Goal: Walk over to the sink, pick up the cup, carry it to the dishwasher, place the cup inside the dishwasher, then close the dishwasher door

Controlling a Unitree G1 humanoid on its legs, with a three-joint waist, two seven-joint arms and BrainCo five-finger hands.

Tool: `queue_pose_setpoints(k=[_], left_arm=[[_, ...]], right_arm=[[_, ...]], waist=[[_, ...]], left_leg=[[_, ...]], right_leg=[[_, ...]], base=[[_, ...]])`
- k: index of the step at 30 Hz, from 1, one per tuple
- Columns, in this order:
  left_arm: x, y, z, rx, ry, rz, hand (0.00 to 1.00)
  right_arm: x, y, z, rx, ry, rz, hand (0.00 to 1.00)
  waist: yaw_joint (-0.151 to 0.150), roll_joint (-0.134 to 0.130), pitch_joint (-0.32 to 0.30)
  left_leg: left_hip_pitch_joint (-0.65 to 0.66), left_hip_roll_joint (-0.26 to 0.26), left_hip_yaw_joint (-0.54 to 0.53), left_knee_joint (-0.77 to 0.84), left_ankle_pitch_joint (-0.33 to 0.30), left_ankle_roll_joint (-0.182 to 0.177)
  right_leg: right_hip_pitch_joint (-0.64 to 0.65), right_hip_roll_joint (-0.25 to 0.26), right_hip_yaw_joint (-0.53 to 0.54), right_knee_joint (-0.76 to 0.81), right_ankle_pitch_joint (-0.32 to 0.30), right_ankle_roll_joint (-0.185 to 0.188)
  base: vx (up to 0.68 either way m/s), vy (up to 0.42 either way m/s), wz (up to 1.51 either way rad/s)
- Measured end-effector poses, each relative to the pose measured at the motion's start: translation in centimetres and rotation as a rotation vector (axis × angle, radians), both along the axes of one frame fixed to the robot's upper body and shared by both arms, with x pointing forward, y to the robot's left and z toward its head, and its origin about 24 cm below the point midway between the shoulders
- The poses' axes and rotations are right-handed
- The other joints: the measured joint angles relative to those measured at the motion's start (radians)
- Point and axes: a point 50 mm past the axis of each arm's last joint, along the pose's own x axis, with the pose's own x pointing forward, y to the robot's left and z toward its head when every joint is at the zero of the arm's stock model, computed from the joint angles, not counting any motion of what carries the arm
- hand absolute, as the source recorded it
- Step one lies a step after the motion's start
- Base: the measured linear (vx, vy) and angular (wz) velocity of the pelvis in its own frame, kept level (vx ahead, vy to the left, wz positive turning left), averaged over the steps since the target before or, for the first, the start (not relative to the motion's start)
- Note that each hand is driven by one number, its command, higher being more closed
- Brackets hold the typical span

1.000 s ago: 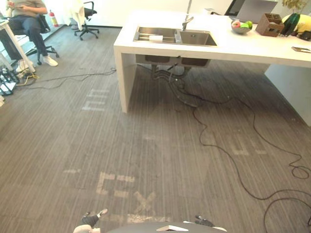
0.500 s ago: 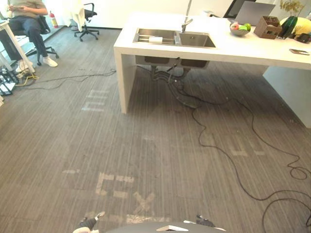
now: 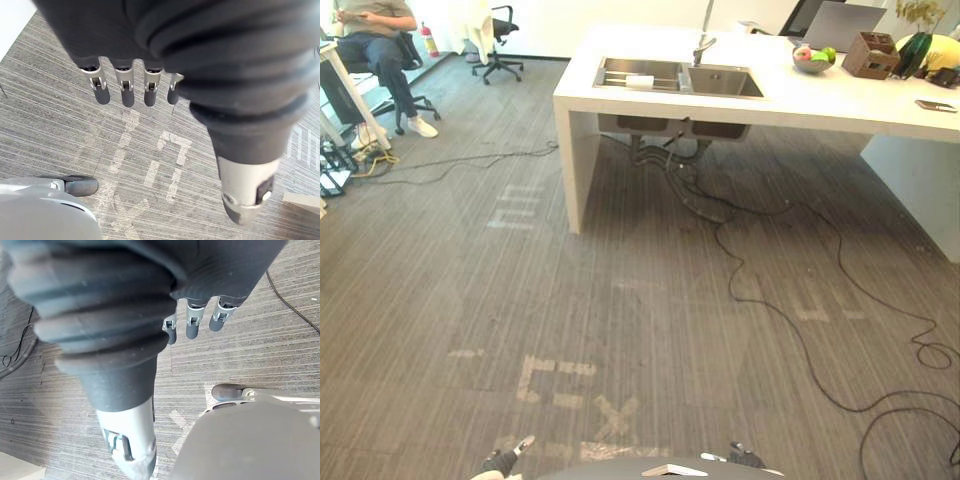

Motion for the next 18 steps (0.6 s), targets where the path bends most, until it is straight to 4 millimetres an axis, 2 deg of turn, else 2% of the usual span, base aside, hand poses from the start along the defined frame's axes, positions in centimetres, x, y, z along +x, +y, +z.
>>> queue_pose_setpoints(k=[3,4,5,7,8,9,10,11,12,13,15,18], left_arm=[[-0.05,-0.05,-0.03,-0.003,0.007,-0.002,0.0],[-0.05,-0.06,-0.03,-0.003,0.009,-0.003,0.0],[-0.05,-0.09,-0.03,-0.003,0.01,-0.007,0.0],[-0.1,-0.17,-0.05,-0.001,0.016,-0.015,0.0],[-0.15,-0.14,-0.05,0.001,0.017,-0.014,0.0],[-0.19,-0.12,-0.05,0.003,0.02,-0.014,0.0],[-0.23,-0.18,-0.07,0.004,0.022,-0.012,0.0],[-0.21,-0.08,-0.05,0.006,0.023,0.001,0.0],[0.11,0.07,0.05,0.01,0.013,0.015,0.0],[-0.05,0.32,0.11,0.016,0.011,0.048,0.0],[-0.15,0.32,0.09,0.016,0.019,0.059,0.0],[0.39,0.24,0.15,0.008,0.001,0.108,0.0]], right_arm=[[-0.24,-0.06,-0.03,0.0,0.004,-0.011,0.0],[-0.26,-0.08,-0.03,0.001,0.004,-0.015,0.0],[-0.26,-0.12,-0.03,0.0,0.003,-0.018,0.0],[-0.17,-0.26,0.04,-0.003,-0.004,-0.021,0.0],[-0.21,-0.23,0.04,-0.002,-0.008,-0.028,0.0],[-0.49,-0.2,0.01,-0.002,-0.008,-0.031,0.0],[-0.66,-0.28,0.02,-0.004,-0.01,-0.032,0.0],[-0.02,-0.21,0.23,-0.004,-0.039,-0.029,0.0],[-0.02,-0.02,0.23,0.0,-0.044,-0.03,0.0],[-0.12,0.17,0.19,0.007,-0.048,-0.038,0.0],[-0.22,0.2,0.15,0.011,-0.049,-0.046,0.0],[-0.3,-0.01,0.21,0.018,-0.062,-0.087,0.0]], waist=[[-0.001,0.008,0.015],[-0.003,-0.003,0.016],[-0.004,0.002,0.018],[-0.009,0.0,0.024],[-0.01,-0.001,0.024],[-0.012,-0.003,0.025],[-0.009,0.005,0.03],[-0.008,0.002,0.037],[-0.01,-0.005,0.045],[-0.013,-0.013,0.053],[-0.019,-0.012,0.053],[-0.023,0.003,0.084]], left_leg=[[0.015,-0.001,-0.003,0.0,-0.001,0.0],[0.016,-0.002,-0.006,0.0,-0.001,0.001],[0.016,-0.002,-0.008,0.0,-0.004,-0.002],[0.016,-0.009,-0.023,0.0,-0.013,0.003],[0.018,-0.013,-0.03,0.0,-0.017,0.009],[0.022,-0.02,-0.036,0.0,-0.022,0.017],[0.026,-0.024,-0.036,0.0,-0.027,0.027],[0.036,-0.024,-0.036,0.0,-0.032,0.036],[0.05,-0.024,-0.04,0.001,-0.037,0.042],[0.072,-0.02,-0.054,0.001,-0.04,0.045],[0.087,-0.003,-0.079,0.007,-0.053,0.038],[0.078,0.039,-0.101,0.087,-0.123,0.015]], right_leg=[[0.017,-0.001,-0.001,0.004,0.0,0.001],[0.021,-0.003,-0.003,0.012,-0.008,0.004],[0.013,-0.005,-0.004,0.03,-0.02,0.008],[-0.052,-0.028,-0.008,0.187,-0.103,0.021],[-0.069,-0.038,-0.009,0.232,-0.123,0.031],[-0.096,-0.055,-0.008,0.306,-0.148,0.057],[-0.153,-0.073,0.004,0.441,-0.176,0.065],[-0.246,-0.094,0.014,0.641,-0.179,0.04],[-0.28,-0.102,0.022,0.718,-0.174,0.03],[-0.314,-0.107,0.024,0.805,-0.195,0.033],[-0.329,-0.104,0.011,0.763,-0.223,0.032],[-0.346,-0.086,-0.011,0.556,-0.202,0.027]], base=[[-0.03,-0.008,0.01],[-0.06,-0.012,0.05],[-0.05,-0.005,0.09],[-0.02,0.026,0.17],[0.0,0.039,0.21],[0.02,0.032,0.16],[0.02,0.033,0.17],[0.03,0.018,0.15],[0.08,-0.021,0.23],[0.16,-0.053,0.32],[0.19,-0.055,0.37],[0.26,-0.099,0.23]])
